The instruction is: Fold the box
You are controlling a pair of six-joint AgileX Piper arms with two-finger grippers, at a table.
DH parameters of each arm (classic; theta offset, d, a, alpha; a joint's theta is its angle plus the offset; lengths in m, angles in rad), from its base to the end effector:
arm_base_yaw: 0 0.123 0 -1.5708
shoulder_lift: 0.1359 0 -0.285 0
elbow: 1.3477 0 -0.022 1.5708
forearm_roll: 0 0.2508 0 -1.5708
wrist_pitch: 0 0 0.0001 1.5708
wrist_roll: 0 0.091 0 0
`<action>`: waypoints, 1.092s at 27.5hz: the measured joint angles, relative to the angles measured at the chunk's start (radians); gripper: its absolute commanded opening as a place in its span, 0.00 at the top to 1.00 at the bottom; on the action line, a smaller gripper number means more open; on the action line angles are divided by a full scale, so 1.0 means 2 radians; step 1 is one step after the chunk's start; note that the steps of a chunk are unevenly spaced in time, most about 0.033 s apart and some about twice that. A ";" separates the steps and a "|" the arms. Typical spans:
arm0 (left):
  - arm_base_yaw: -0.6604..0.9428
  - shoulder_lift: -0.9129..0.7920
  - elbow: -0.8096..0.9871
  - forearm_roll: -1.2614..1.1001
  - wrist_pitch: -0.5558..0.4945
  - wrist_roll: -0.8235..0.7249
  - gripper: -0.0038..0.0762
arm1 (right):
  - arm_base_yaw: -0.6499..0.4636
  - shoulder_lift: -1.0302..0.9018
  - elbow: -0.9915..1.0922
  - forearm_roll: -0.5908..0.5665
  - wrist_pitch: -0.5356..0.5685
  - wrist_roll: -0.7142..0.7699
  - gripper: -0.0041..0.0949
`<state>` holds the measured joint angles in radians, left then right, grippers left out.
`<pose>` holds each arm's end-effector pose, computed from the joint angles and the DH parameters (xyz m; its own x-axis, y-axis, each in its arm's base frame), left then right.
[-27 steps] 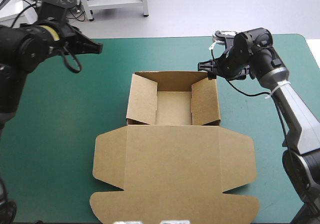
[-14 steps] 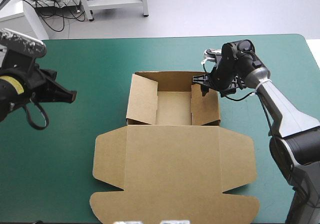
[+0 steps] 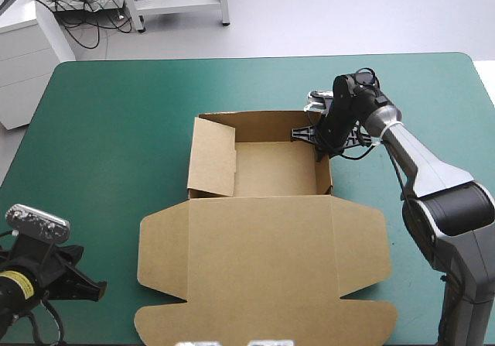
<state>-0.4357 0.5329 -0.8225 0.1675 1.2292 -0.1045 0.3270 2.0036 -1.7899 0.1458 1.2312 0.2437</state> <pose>0.0612 -0.0127 0.3450 -0.6945 0.2711 -0.6664 0.2897 0.9533 0.0860 0.3978 0.1481 0.2653 -0.9854 -0.0325 -0.1671 -0.0646 0.9797 0.1900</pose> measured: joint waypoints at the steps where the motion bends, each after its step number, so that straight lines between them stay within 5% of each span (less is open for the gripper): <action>1: 0.000 -0.012 0.022 0.000 -0.002 -0.023 0.96 | 0.000 0.001 0.000 0.003 0.000 0.000 0.98; 9: 0.000 -0.067 0.121 0.000 -0.007 -0.057 0.96 | -0.024 -0.005 0.000 -0.016 0.002 0.012 0.98; 30: 0.000 -0.090 0.156 0.000 -0.034 -0.057 0.96 | -0.390 -0.046 -0.011 -0.086 0.002 -0.050 0.98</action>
<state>-0.4357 0.3522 -0.5103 0.1675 1.1614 -0.2193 -0.4533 1.9122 -1.8118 -0.0260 1.2358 0.1428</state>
